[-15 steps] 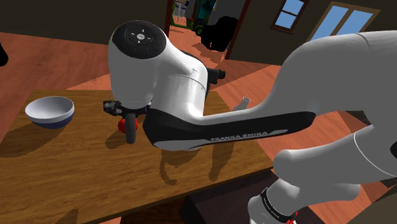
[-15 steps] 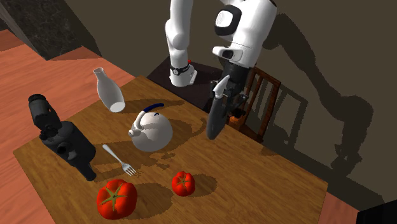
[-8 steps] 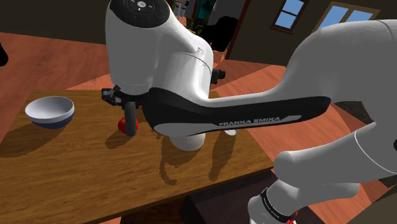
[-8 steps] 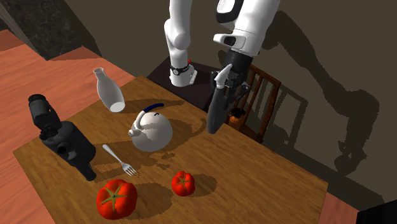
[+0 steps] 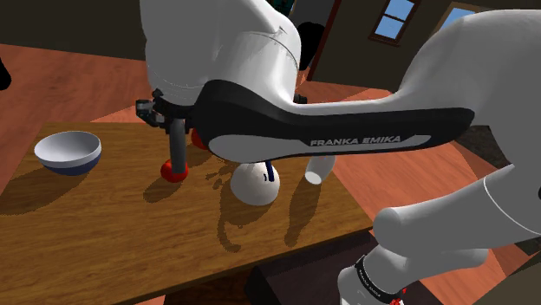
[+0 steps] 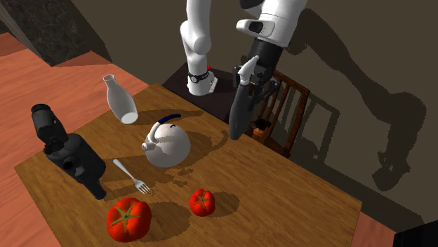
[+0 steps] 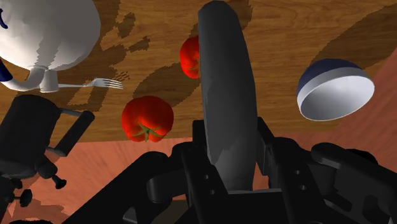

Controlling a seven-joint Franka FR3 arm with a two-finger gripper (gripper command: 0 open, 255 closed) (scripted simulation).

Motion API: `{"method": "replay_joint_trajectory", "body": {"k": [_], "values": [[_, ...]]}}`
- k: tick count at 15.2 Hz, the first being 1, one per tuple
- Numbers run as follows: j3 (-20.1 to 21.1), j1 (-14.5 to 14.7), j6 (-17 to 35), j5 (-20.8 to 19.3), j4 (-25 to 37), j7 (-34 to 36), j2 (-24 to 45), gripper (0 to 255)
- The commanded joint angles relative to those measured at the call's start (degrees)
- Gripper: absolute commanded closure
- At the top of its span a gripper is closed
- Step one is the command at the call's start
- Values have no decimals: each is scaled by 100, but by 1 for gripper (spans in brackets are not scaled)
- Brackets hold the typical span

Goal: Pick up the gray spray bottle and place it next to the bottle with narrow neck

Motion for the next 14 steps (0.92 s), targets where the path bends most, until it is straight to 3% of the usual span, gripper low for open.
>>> {"method": "replay_joint_trajectory", "body": {"k": [1, 7, 13, 14], "values": [[-93, 91, -153, 10, 139, -51, 13, 255], [-108, 75, -573, 38, 588, -211, 50, 255], [63, -131, -961, 69, 1044, -359, 74, 255], [-894, 804, -893, -18, 803, -373, 138, 255]]}}
